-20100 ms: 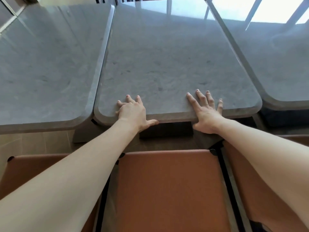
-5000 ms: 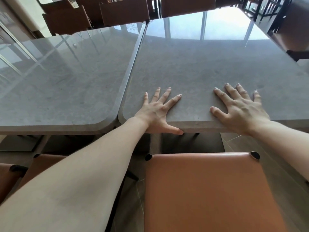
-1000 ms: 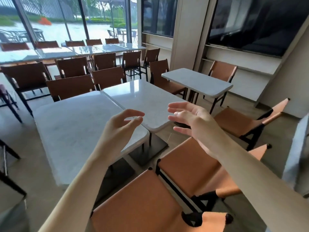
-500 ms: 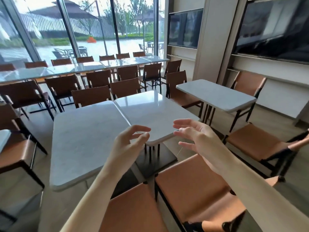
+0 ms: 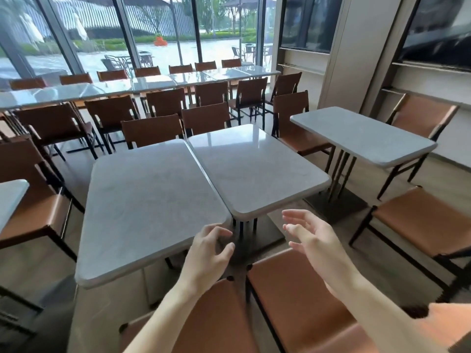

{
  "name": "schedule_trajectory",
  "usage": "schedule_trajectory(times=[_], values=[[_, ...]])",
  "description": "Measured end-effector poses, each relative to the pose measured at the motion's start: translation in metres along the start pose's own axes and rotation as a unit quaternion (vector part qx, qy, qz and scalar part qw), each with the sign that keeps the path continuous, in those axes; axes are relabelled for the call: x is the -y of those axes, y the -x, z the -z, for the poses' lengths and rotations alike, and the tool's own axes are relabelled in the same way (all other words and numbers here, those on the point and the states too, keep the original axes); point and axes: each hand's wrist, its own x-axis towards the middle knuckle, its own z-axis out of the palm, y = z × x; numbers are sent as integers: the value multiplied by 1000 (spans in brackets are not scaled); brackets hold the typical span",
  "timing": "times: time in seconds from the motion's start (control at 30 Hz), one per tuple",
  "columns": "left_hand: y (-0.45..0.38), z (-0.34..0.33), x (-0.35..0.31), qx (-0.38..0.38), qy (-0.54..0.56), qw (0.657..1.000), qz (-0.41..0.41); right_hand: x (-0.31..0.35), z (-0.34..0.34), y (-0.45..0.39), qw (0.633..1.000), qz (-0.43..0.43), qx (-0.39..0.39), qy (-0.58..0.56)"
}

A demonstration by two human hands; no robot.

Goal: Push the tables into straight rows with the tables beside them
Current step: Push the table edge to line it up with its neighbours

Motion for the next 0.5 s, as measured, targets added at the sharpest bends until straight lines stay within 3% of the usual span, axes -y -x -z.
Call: schedule_trajectory(times=[0.17, 0.37, 0.5], values=[[-63, -37, 78, 65, -89, 994, 22, -73, -57, -80, 989, -37, -141, -30], [-165, -79, 182, 145, -211, 966, 24, -172, -136, -188, 977, -110, -181, -30], [-229, -104, 247, 142, -277, 950, 38, -227, -172, -251, 965, -139, -217, -53]])
